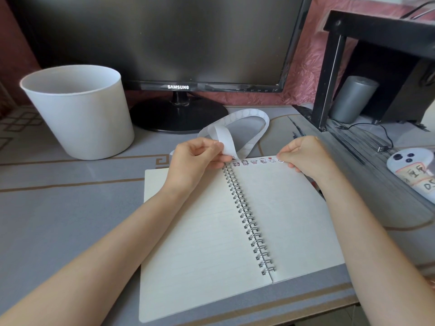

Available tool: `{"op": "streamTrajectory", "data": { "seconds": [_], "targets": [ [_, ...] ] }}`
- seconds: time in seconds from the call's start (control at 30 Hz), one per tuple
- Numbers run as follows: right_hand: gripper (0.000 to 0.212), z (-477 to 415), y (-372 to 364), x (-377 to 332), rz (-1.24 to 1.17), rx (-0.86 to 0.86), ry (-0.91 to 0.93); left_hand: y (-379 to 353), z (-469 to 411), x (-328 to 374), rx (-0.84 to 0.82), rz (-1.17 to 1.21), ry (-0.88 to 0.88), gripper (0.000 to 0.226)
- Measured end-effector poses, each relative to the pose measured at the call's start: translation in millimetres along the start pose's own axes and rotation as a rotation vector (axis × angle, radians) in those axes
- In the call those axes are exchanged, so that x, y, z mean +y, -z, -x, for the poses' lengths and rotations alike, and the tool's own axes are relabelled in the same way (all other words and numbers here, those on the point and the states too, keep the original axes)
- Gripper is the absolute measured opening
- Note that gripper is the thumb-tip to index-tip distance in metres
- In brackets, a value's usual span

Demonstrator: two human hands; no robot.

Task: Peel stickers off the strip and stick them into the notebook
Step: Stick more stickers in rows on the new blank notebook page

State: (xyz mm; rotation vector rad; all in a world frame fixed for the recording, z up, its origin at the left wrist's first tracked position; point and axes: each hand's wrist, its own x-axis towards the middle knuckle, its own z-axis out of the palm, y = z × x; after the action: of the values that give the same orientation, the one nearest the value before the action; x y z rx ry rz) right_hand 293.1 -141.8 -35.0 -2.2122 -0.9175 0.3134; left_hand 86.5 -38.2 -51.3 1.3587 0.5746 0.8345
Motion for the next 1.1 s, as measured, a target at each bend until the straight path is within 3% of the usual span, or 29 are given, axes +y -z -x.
{"op": "streamTrajectory", "data": {
  "seconds": [0.5, 0.67, 0.77, 0.9, 1.1],
  "targets": [
    [0.016, -5.0, -1.5, 10.6, 0.063, 0.042, 0.022, 0.7, -0.7, -0.6, -0.009, -0.006, -0.007, 0.013],
    [0.013, -7.6, -0.8, 13.7, -0.040, 0.002, 0.006, 0.5, -0.6, -0.9, -0.009, -0.005, -0.009, 0.013],
    [0.023, -9.1, 0.1, 14.2, -0.056, 0.026, -0.015, 0.5, -0.6, -0.7, -0.008, -0.003, -0.010, 0.013],
    [0.006, -12.2, 2.0, 16.8, -0.069, 0.030, -0.048, 0.5, -0.5, -0.6, -0.004, 0.000, -0.008, 0.013],
    [0.022, -12.9, 6.4, 17.3, -0.122, 0.063, -0.100, 0.7, -0.8, -1.1, -0.002, -0.003, -0.006, 0.012]
  ]
}}
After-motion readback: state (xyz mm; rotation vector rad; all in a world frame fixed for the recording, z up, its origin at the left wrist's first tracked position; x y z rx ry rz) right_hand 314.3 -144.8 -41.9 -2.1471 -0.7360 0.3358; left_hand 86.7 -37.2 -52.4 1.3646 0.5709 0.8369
